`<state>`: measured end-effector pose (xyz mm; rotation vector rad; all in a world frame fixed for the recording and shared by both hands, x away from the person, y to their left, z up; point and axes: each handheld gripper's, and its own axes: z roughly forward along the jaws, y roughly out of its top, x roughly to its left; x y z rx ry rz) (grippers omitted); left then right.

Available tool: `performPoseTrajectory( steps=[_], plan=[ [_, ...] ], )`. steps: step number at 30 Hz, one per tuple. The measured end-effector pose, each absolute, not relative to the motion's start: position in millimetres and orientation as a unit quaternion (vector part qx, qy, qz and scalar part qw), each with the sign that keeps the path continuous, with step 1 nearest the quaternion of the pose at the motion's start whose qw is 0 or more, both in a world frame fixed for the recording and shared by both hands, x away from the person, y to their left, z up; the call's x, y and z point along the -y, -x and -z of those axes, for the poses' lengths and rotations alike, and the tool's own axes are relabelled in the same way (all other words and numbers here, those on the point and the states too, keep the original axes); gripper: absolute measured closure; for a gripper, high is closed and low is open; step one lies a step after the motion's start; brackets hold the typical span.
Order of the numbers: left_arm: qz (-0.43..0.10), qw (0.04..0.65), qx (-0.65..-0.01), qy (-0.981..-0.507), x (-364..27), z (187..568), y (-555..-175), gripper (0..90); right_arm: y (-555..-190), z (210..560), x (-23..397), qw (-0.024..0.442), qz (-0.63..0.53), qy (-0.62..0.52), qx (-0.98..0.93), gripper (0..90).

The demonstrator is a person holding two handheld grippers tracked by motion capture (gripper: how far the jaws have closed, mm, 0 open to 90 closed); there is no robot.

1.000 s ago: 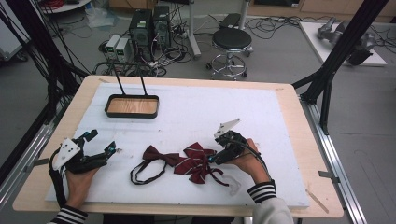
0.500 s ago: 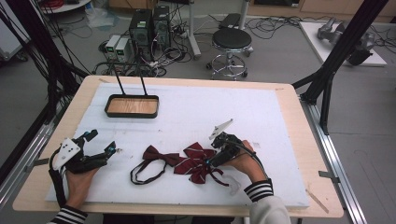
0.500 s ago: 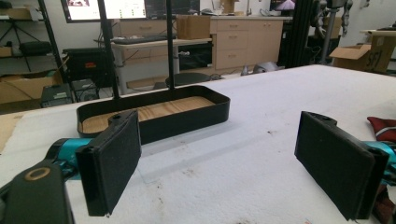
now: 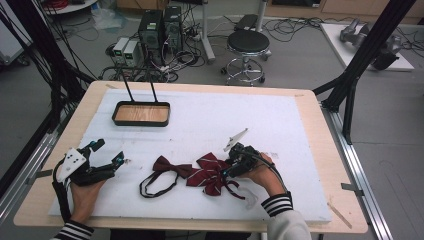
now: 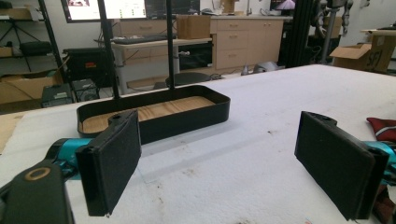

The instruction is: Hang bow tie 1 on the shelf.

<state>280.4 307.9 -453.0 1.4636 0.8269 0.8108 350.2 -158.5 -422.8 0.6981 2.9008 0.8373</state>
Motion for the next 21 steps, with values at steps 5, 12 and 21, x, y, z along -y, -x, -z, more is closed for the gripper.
performPoseTrajectory(
  steps=[5,12,21],
  plan=[
    [-0.349,0.595,-0.356,-0.630,-307.7,453.0,-280.3,15.0,-349.9,422.5,159.4,0.030,-0.263,-0.233,-0.936,69.6],
    [-0.349,0.595,-0.356,-0.630,-307.8,453.0,-280.3,15.0,-346.3,420.7,156.1,0.035,-0.249,-0.238,-0.938,85.5],
    [-0.351,0.594,-0.354,-0.632,-307.5,452.9,-280.0,15.0,-343.6,416.8,157.6,0.034,-0.279,-0.244,-0.928,86.3]
  ],
)
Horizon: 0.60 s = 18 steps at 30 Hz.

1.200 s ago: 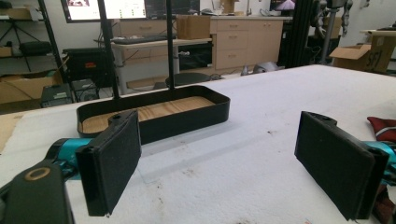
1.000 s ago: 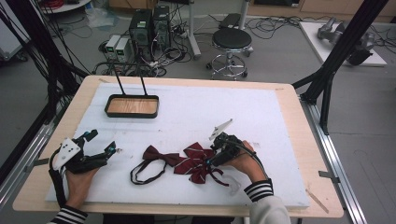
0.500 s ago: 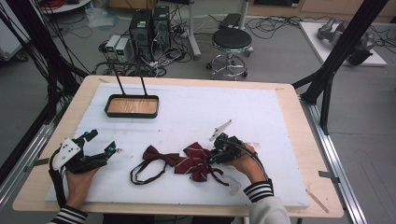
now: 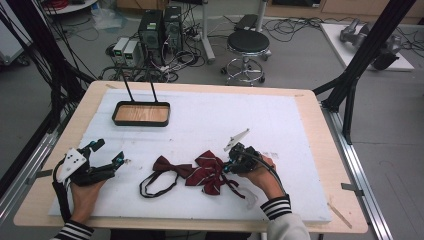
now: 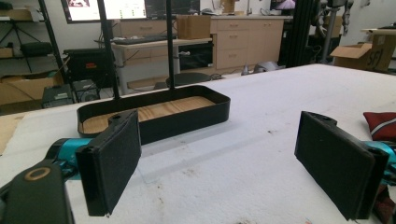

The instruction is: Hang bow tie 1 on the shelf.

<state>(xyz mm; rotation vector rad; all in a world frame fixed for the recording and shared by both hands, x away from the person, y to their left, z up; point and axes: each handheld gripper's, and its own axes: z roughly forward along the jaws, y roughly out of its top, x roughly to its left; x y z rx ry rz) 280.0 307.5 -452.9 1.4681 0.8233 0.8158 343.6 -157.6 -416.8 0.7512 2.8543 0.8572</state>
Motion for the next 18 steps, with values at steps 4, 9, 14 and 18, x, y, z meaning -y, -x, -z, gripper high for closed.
performPoseTrajectory(
  steps=[4,9,14,18],
  plan=[
    [-0.351,0.594,-0.354,-0.632,-307.2,452.9,-279.9,15.0,-342.8,412.7,160.2,0.043,-0.294,-0.248,-0.922,86.2],
    [-0.351,0.595,-0.354,-0.631,-307.4,452.9,-279.9,15.0,-340.7,407.2,162.5,0.050,-0.319,-0.250,-0.913,86.2],
    [-0.350,0.595,-0.354,-0.631,-307.9,452.9,-280.1,15.0,-339.0,400.3,163.5,0.054,-0.361,-0.244,-0.898,86.2],
    [-0.345,0.599,-0.358,-0.627,-309.2,453.0,-280.6,15.0,-338.2,395.6,164.7,0.059,-0.390,-0.244,-0.886,86.2]
  ],
)
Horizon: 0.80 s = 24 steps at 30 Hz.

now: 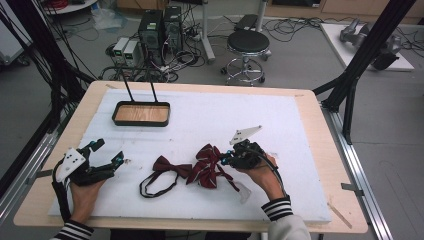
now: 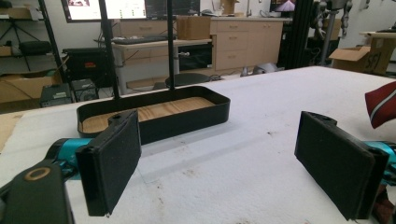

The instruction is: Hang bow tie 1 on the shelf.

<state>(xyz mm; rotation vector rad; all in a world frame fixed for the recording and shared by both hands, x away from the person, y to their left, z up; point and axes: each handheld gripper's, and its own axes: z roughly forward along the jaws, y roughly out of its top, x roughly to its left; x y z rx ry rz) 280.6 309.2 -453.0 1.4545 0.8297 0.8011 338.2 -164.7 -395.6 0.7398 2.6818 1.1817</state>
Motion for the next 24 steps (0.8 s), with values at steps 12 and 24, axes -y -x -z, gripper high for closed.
performPoseTrajectory(
  steps=[12,24],
  plan=[
    [-0.347,0.595,-0.360,-0.630,-308.1,452.3,-281.4,14.9,-335.1,383.5,160.8,0.088,-0.456,-0.237,-0.853,86.2],
    [-0.342,0.585,-0.343,-0.650,-313.4,443.1,-285.4,14.5,-334.5,371.9,147.0,0.113,-0.511,-0.232,-0.820,86.2]
  ],
)
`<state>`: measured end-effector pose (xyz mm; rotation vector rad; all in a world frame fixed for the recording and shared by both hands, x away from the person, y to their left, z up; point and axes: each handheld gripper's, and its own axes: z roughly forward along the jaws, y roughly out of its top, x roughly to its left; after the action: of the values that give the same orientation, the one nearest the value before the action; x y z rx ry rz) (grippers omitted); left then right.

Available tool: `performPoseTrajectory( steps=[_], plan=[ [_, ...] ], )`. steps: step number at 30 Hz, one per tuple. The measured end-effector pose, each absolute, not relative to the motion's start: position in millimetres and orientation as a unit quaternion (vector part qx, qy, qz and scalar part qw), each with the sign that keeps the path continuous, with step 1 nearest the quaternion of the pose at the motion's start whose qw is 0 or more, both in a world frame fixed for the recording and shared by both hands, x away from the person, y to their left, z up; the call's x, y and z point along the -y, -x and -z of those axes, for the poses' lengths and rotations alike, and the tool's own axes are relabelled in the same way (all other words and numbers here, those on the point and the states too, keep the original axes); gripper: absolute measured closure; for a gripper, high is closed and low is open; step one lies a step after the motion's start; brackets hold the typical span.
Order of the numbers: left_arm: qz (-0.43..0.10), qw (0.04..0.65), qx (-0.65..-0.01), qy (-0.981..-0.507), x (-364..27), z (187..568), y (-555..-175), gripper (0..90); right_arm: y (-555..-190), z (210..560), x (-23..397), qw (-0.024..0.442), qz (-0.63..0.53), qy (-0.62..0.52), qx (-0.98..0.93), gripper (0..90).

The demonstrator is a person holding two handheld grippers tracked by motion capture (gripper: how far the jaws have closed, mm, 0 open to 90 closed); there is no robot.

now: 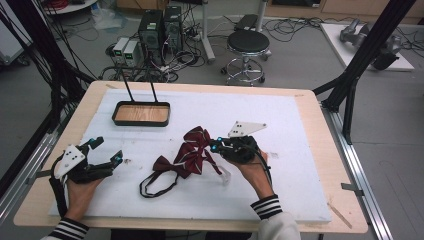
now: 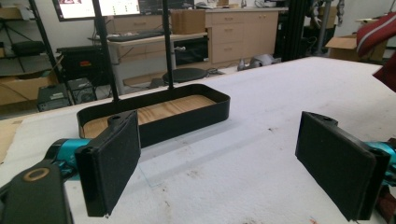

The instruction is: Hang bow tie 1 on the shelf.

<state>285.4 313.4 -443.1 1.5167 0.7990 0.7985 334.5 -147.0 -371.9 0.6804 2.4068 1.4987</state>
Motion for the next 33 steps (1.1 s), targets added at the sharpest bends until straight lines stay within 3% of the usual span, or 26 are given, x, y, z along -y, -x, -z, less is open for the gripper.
performPoseTrajectory(
  steps=[21,33],
  plan=[
    [-0.289,0.589,-0.281,-0.701,-289.7,378.6,-294.8,11.8,-337.8,353.6,129.9,0.164,-0.582,-0.241,-0.759,86.2],
    [-0.216,0.602,-0.253,-0.726,-266.3,359.1,-308.5,11.9,-340.0,345.8,118.9,0.182,-0.608,-0.248,-0.732,86.2]
  ],
)
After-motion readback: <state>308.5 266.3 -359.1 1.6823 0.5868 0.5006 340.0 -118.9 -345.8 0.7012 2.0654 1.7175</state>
